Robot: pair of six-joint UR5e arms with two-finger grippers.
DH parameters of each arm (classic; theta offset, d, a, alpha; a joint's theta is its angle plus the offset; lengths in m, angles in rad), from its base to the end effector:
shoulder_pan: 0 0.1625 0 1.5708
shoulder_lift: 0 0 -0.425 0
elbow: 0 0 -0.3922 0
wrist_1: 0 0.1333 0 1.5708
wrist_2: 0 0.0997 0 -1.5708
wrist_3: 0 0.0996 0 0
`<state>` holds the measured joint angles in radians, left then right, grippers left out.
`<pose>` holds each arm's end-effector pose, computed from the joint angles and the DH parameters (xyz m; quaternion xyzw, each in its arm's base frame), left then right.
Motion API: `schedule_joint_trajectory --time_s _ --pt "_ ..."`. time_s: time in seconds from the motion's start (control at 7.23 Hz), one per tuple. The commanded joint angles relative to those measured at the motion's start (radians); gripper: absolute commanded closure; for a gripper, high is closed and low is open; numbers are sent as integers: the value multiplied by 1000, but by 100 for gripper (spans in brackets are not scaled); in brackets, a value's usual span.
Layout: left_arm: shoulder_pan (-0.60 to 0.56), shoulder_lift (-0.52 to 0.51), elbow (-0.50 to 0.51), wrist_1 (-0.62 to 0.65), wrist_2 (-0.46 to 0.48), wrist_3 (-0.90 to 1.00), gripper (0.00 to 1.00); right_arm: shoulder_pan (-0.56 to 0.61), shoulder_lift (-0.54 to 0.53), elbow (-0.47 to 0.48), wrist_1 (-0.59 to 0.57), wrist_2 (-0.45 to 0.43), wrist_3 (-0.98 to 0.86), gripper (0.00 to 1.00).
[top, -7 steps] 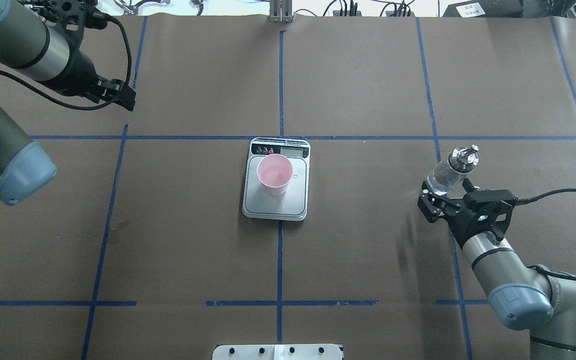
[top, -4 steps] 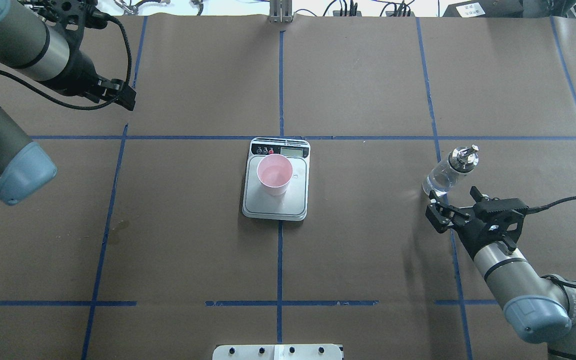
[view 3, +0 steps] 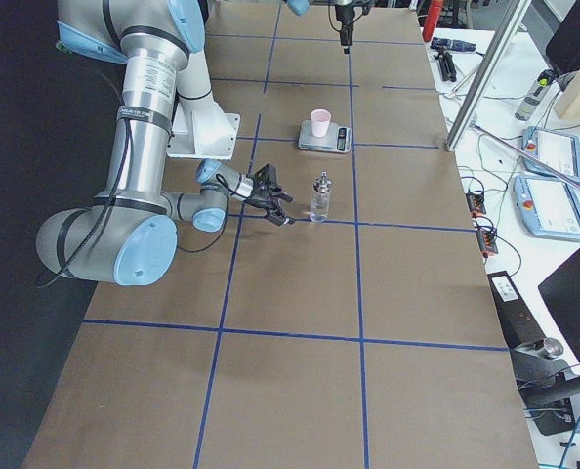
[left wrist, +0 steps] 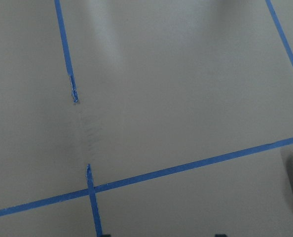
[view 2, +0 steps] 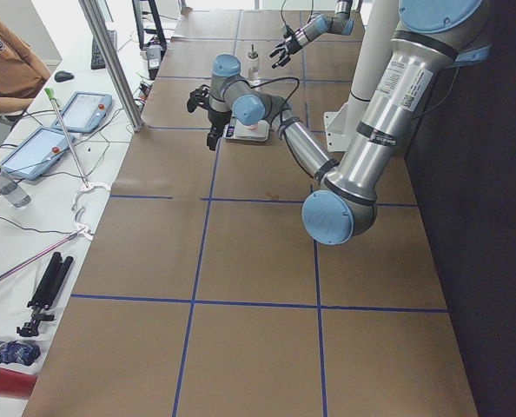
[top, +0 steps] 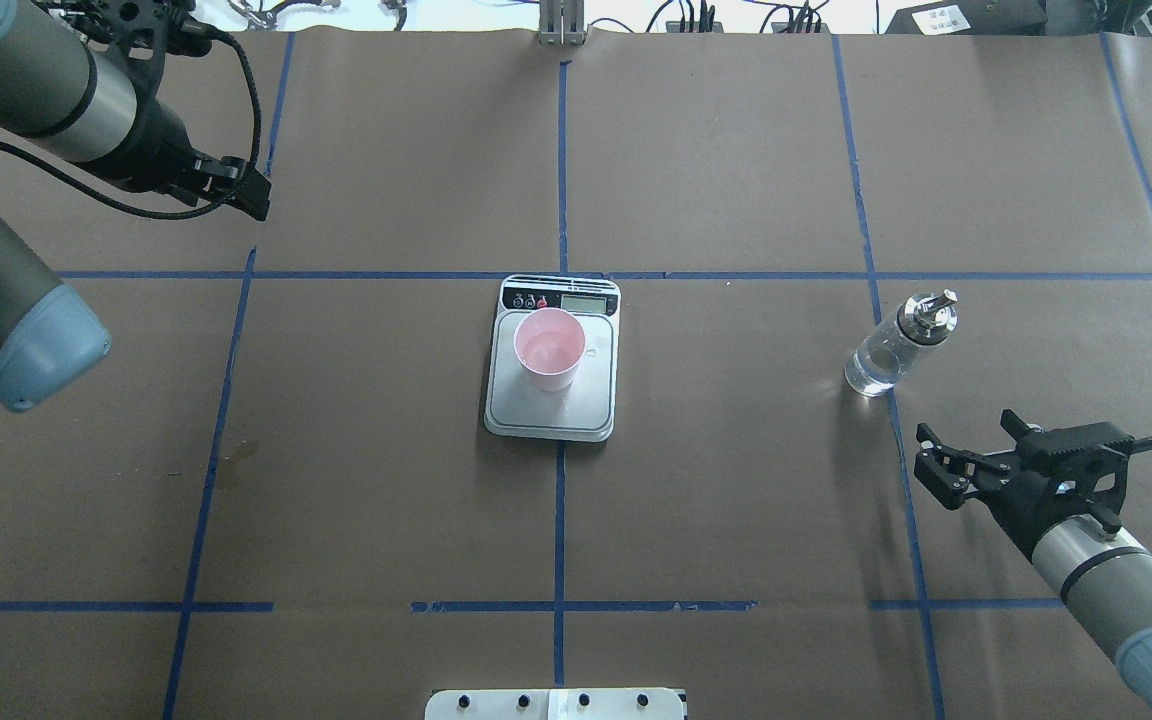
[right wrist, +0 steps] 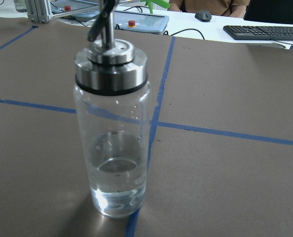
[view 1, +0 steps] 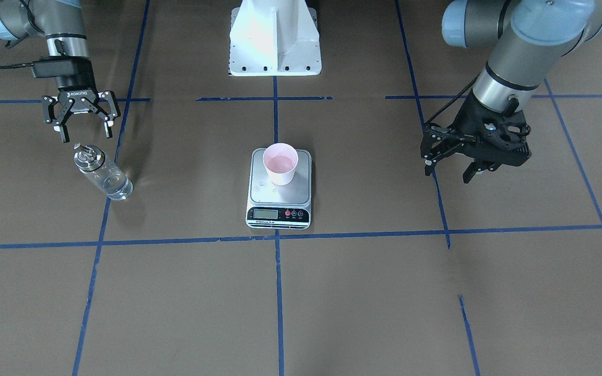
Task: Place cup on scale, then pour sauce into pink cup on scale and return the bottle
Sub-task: 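Open the right gripper and draw it back from the bottle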
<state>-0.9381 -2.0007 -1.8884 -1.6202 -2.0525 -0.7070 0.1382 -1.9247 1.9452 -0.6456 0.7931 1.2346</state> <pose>0.2831 -0.5334 0.2726 0.1589 0.4063 0.0592 0.8979 -0.3293 -0.2509 0.5138 0.4271 -0.3303 0.0904 0.8368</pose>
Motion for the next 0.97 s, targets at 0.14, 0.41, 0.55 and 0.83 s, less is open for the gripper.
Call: schedule_joint_trajectory --time_s 0.14,0.41,0.55,0.83 --pt "1 7 3 -1 2 6 24 62 -77 15 3 197 -19 0" --pt "1 7 6 -1 0 11 24 232 -68 9 3 428 -111 0" --pt "1 7 14 -4 2 18 24 303 -62 1 3 493 -169 0" --pt "-2 7 37 -6 6 91 24 574 -21 -37 -2 804 -353 0"
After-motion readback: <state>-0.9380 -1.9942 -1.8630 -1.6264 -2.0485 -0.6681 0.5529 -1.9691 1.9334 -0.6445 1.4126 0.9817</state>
